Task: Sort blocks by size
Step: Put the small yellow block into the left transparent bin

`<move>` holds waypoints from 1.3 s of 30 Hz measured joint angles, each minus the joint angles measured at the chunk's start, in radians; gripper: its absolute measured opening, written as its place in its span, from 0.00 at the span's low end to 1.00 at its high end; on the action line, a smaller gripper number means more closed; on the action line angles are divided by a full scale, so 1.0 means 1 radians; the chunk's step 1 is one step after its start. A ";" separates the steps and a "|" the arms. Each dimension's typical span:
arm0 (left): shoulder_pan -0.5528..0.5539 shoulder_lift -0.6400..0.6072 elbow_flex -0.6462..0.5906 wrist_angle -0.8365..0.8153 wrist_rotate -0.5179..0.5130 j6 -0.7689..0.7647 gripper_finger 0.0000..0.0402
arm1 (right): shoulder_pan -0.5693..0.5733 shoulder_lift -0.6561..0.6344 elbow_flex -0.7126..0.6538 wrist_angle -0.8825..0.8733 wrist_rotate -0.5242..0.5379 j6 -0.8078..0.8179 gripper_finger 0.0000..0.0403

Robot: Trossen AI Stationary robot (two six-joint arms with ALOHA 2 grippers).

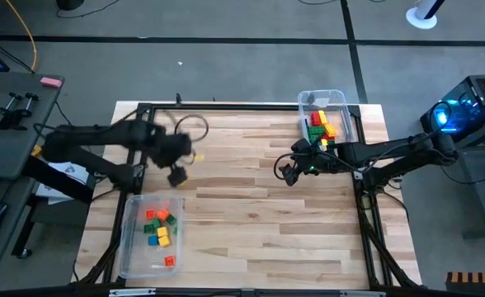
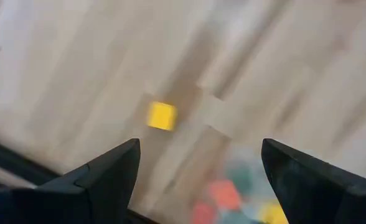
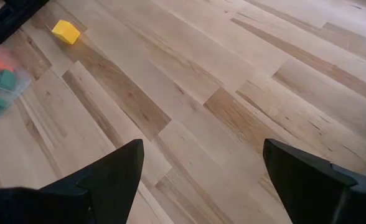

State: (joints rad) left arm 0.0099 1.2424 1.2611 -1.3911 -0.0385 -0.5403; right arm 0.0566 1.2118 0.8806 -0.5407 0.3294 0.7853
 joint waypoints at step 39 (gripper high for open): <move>0.083 0.192 -0.500 0.481 -0.022 0.250 0.79 | 0.000 0.000 0.000 0.000 0.000 0.000 0.81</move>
State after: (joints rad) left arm 0.0925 1.4339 0.7615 -0.9099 -0.0608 -0.2904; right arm 0.0570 1.2121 0.8806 -0.5407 0.3298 0.7856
